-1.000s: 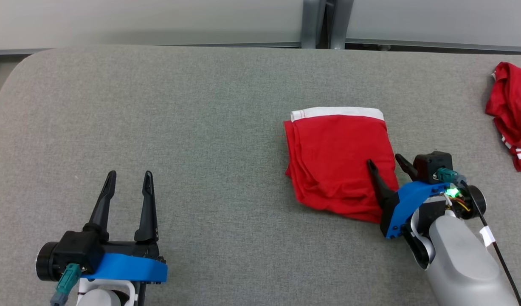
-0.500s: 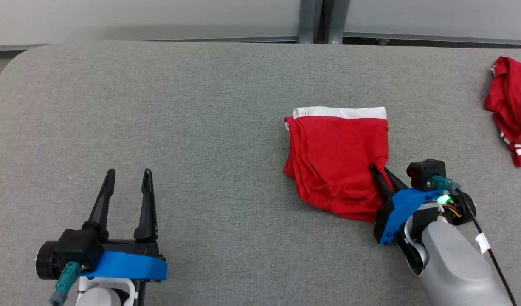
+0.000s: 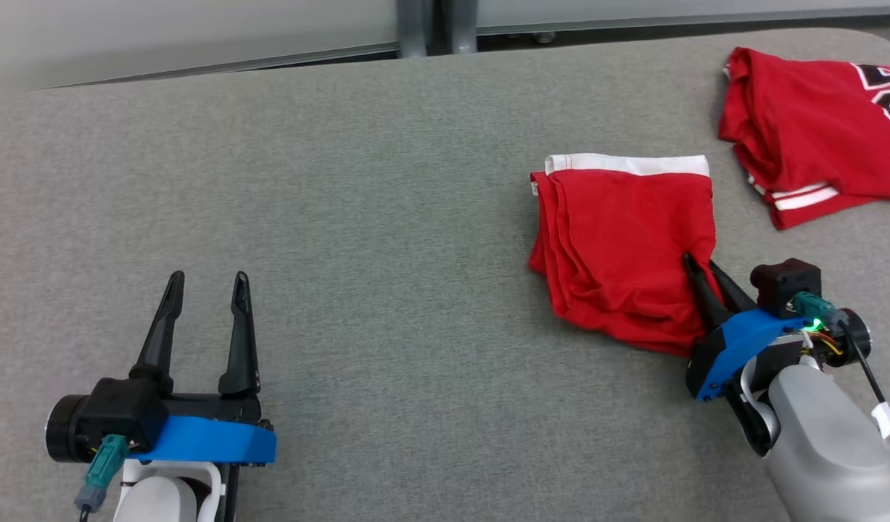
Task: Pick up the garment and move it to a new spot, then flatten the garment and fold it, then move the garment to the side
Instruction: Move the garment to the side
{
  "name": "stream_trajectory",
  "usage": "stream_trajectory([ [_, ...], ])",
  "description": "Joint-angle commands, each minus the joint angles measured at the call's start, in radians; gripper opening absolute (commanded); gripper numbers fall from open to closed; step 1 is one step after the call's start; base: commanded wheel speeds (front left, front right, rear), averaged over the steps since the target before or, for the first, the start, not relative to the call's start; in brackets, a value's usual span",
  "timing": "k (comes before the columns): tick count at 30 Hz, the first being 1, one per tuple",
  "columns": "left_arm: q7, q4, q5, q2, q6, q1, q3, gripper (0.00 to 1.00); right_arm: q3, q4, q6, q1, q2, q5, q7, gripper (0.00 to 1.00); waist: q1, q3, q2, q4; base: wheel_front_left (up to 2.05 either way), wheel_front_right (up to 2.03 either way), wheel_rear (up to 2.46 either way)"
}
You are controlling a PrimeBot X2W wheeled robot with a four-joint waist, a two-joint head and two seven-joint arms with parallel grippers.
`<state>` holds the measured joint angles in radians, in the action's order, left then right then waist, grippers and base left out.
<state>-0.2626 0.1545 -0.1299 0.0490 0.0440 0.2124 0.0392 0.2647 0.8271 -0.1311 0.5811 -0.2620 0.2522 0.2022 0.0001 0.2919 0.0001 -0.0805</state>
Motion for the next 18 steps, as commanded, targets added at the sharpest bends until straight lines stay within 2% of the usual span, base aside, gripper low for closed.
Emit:
stream_trajectory([
  [1,-0.003,-0.003,0.008,0.004,0.004,0.01,-0.005,1.0,-0.003,-0.005,0.001,0.004,-0.011,0.005,0.006,0.0,-0.0001,0.014,-0.0001,-0.049,0.0,0.0,0.0],
  [8,-0.003,0.005,0.027,0.004,0.017,0.028,-0.011,1.0,-0.018,-0.022,0.001,-0.012,-0.043,0.014,0.027,0.0,-0.0001,0.024,-0.0001,-0.107,0.0,0.0,0.0],
  [18,-0.003,-0.001,0.037,0.004,0.028,0.045,-0.008,1.0,-0.009,-0.07,0.001,0.089,-0.077,-0.017,0.042,0.0,-0.0001,0.052,-0.0001,-0.099,0.0,0.0,0.0],
])
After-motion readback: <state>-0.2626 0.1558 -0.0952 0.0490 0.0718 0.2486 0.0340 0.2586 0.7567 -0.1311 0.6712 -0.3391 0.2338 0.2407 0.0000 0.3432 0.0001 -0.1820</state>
